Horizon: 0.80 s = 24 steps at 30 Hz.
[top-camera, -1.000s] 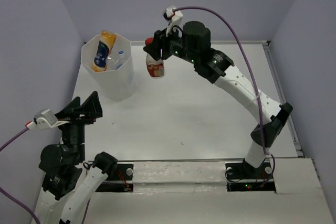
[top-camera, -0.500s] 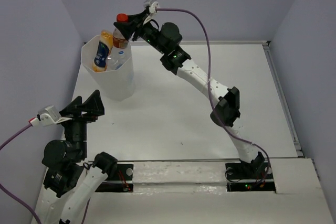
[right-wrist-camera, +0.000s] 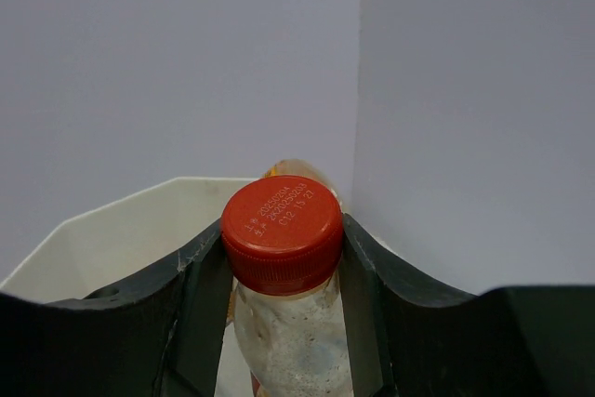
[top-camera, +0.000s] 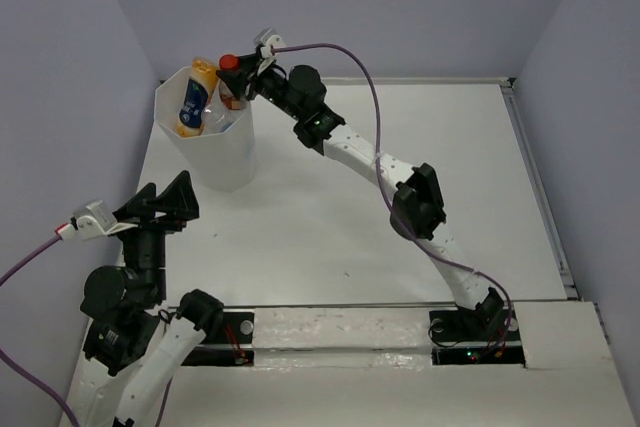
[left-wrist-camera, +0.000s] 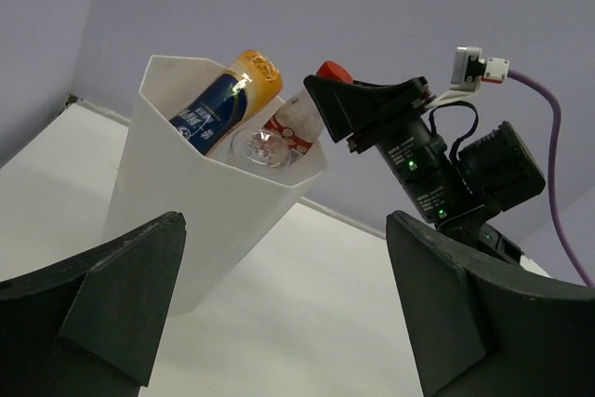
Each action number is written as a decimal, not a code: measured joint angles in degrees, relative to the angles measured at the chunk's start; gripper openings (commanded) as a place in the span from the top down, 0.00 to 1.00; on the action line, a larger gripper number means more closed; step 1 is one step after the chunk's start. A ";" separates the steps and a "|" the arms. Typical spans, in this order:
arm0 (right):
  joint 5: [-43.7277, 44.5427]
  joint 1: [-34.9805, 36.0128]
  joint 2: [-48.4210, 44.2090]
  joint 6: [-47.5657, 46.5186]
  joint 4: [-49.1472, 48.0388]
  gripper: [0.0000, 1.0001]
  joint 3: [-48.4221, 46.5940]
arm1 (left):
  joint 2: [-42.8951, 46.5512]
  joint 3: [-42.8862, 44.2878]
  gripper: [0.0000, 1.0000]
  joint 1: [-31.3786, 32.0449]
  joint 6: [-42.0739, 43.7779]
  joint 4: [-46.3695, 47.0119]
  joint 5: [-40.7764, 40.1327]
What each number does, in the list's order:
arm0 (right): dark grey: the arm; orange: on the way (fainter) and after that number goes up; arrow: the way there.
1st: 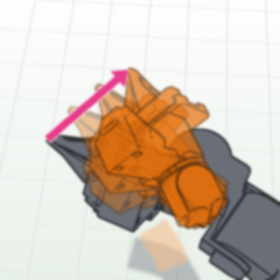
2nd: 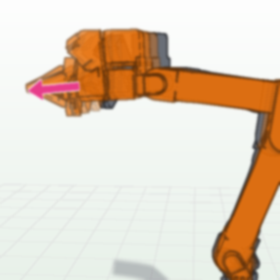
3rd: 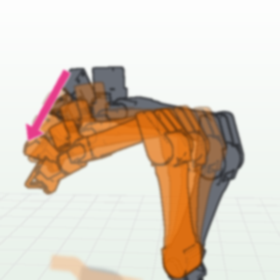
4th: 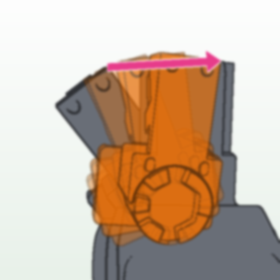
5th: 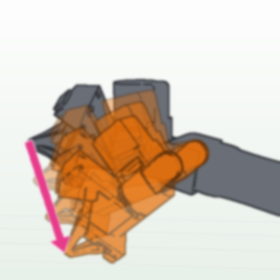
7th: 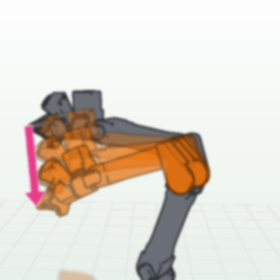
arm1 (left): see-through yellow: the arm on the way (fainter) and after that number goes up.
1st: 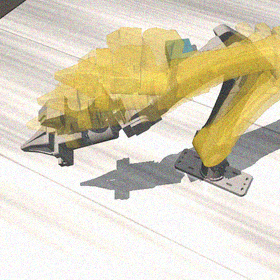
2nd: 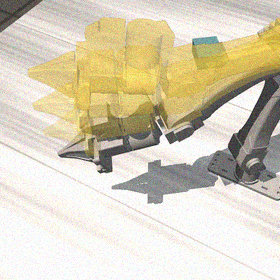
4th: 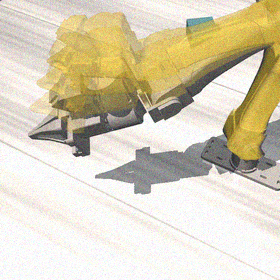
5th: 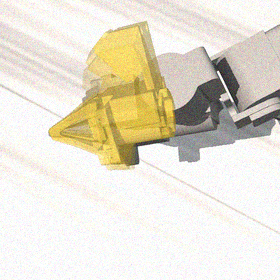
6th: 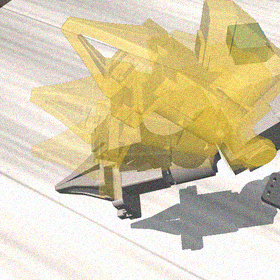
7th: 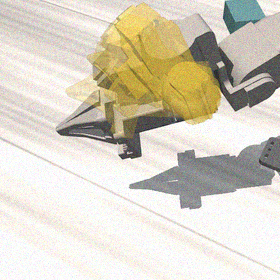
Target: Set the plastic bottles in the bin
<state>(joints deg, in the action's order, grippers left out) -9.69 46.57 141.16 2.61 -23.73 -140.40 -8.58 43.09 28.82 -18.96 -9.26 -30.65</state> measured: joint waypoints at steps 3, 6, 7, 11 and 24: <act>-0.13 0.66 0.00 -2.38 1.05 0.21 1.51 | -0.22 0.00 0.01 -0.42 0.00 0.02 0.00; -0.15 1.22 0.02 -3.41 2.01 0.12 1.49 | -0.46 0.00 0.01 -0.74 0.00 0.00 0.07; -0.17 1.29 0.02 -3.61 1.99 0.11 1.44 | -0.50 0.00 0.01 -0.92 0.00 0.00 0.09; -0.22 1.55 0.02 -3.82 2.27 0.04 1.33 | -0.59 0.00 0.01 -2.05 0.00 0.00 0.24; 3.04 1.53 -18.88 3.10 4.81 0.00 17.09 | -3.06 -0.68 0.01 -3.82 0.28 -0.04 0.66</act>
<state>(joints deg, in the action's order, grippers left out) -6.66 48.10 122.28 5.72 -18.92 -123.31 -11.64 42.41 24.99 -18.68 -9.30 -30.00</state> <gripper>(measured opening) 0.995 0.989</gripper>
